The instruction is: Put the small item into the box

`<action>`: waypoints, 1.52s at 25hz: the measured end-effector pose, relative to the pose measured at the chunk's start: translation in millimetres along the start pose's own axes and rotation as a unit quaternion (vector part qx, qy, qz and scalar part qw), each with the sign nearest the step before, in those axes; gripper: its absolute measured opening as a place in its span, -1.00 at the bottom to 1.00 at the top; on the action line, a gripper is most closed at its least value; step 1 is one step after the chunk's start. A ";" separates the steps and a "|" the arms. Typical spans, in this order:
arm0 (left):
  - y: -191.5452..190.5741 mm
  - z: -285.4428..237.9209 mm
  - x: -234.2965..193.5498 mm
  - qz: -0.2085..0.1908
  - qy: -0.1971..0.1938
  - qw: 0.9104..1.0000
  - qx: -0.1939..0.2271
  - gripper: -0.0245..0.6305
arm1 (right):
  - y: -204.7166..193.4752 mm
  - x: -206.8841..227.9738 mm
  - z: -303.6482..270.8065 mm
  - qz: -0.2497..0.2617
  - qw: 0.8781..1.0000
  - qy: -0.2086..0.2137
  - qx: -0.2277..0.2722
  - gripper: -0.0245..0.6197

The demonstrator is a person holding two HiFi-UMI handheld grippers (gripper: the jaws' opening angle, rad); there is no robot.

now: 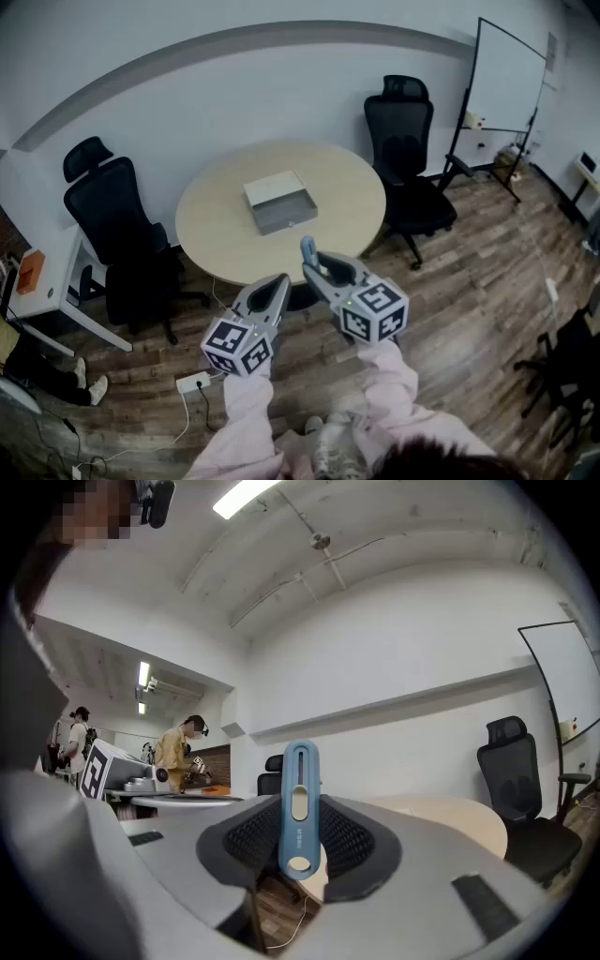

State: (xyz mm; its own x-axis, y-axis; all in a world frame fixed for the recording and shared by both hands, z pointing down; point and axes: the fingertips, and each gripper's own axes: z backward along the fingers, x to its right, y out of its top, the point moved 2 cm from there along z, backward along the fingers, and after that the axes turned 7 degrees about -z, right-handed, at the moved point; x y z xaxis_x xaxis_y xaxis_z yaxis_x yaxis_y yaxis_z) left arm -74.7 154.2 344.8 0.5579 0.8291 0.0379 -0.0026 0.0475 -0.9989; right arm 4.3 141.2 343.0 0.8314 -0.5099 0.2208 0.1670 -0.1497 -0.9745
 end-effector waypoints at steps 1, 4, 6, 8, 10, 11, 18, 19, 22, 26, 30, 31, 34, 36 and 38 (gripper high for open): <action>-0.7 -1.1 -0.7 0.001 0.000 1.000 -0.001 -0.90 | -1.1 1.2 -1.0 -0.001 1.000 0.002 -0.002 -0.53; -2.5 -3.3 -2.6 0.004 0.001 1.000 -0.003 -0.90 | -3.0 4.3 -2.8 -0.002 1.000 0.000 -0.004 -0.53; -3.8 -3.9 -3.2 0.005 0.003 1.000 -0.004 -0.90 | -3.8 5.6 -3.1 -0.003 1.000 0.000 -0.005 -0.53; -5.9 -4.8 -3.0 0.007 0.005 1.000 -0.005 -0.90 | -5.6 6.2 -2.8 -0.010 1.000 0.005 -0.006 -0.53; -8.2 -5.7 -2.2 0.008 0.006 1.000 -0.007 -0.90 | -7.7 7.6 -2.4 -0.013 1.000 0.009 -0.007 -0.53; -8.9 -6.1 -2.0 0.008 0.007 1.000 -0.008 -0.90 | -8.4 8.5 -2.5 -0.013 1.000 0.010 -0.008 -0.53; -7.7 -17.6 -2.3 0.007 0.018 1.000 -0.006 -0.90 | -7.9 20.9 -1.5 -0.009 1.000 0.017 -0.015 -0.52; -7.8 -20.2 -0.3 0.007 0.018 1.000 -0.007 -0.90 | -8.0 23.6 0.0 -0.011 1.000 0.018 -0.015 -0.52; -11.1 -25.3 6.9 0.006 0.017 1.000 -0.010 -0.90 | -10.4 30.5 4.9 -0.023 0.999 0.020 -0.015 -0.52; -18.2 -25.4 9.2 0.012 0.026 1.000 -0.013 -0.90 | -18.5 36.3 6.4 -0.023 0.999 0.018 -0.023 -0.52; -22.1 -27.4 6.5 0.019 0.031 0.999 -0.013 -0.90 | -22.5 41.2 2.9 -0.023 0.999 0.023 -0.035 -0.52; -22.6 -28.2 4.6 0.019 0.032 0.999 -0.015 -0.90 | -23.2 42.2 1.2 -0.025 0.999 0.024 -0.037 -0.52; -24.4 -29.8 -3.5 0.020 0.034 0.999 -0.019 -0.90 | -25.9 44.7 -6.5 -0.028 0.998 0.024 -0.041 -0.52; -26.5 -32.0 -10.3 0.023 0.034 0.999 -0.020 -0.90 | -26.8 47.0 -13.2 -0.029 0.998 0.023 -0.043 -0.52; -29.6 -36.2 -18.9 0.025 0.033 0.999 -0.020 -0.90 | -26.7 50.7 -21.7 -0.028 0.998 0.022 -0.044 -0.52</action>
State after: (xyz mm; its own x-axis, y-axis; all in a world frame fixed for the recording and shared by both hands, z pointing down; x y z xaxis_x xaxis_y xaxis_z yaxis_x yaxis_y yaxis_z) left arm -55.1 116.9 372.6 0.6108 0.7916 -0.0134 0.0007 -0.0174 -0.9998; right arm 30.5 101.0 381.1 0.7982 -0.5344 0.2781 0.1635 -0.2522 -0.9538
